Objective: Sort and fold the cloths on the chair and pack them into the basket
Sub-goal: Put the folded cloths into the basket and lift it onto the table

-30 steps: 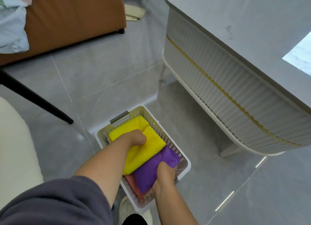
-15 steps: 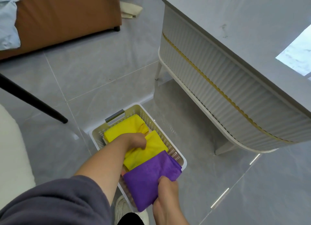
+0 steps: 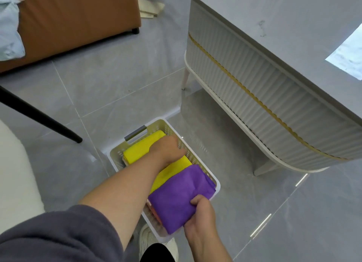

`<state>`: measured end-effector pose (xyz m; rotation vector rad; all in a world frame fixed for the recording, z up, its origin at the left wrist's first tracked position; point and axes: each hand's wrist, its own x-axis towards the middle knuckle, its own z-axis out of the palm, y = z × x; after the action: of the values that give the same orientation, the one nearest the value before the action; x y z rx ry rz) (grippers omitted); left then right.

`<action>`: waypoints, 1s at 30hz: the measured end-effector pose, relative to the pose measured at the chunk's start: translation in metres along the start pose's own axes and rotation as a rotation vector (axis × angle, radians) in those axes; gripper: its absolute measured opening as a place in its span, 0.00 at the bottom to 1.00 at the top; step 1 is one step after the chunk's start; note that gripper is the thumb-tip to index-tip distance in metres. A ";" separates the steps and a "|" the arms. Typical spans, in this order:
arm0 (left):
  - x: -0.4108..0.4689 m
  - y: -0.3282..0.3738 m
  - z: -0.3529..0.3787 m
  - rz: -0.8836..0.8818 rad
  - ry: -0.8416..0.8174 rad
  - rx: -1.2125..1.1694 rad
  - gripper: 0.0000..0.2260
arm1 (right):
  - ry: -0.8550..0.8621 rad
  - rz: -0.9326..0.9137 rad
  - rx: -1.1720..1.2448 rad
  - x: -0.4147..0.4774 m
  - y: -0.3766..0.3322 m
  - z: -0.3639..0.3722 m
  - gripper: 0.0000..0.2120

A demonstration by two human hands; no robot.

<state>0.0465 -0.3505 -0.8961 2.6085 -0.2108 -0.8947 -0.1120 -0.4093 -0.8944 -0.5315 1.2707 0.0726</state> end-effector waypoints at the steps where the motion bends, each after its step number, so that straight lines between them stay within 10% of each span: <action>1: 0.001 0.001 -0.007 -0.073 -0.167 -0.189 0.27 | -0.027 -0.003 0.042 0.002 -0.001 0.004 0.14; 4: -0.008 -0.004 -0.022 -0.263 -0.736 -0.486 0.36 | -0.088 -0.068 0.117 0.012 -0.002 0.018 0.18; 6: -0.010 -0.013 -0.023 -0.234 -0.786 -0.561 0.29 | -0.093 -0.103 0.118 0.020 -0.001 0.024 0.18; 9: -0.008 -0.021 -0.019 -0.176 -0.629 -0.508 0.09 | -0.055 -0.125 0.076 0.034 0.004 0.028 0.26; 14: -0.005 -0.029 0.013 -0.038 -0.274 -0.133 0.07 | 0.027 -0.215 -0.031 0.094 0.032 0.019 0.42; 23: -0.010 -0.016 0.016 -0.019 -0.230 0.370 0.18 | 0.140 -0.086 -0.168 0.020 0.003 0.037 0.16; 30: -0.073 0.008 -0.067 0.031 -0.016 0.508 0.08 | -0.049 -0.076 -0.407 -0.080 -0.028 0.042 0.08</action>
<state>0.0301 -0.3193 -0.8031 3.0455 -0.5450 -0.9506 -0.0905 -0.3973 -0.8032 -0.9212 1.1910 0.2827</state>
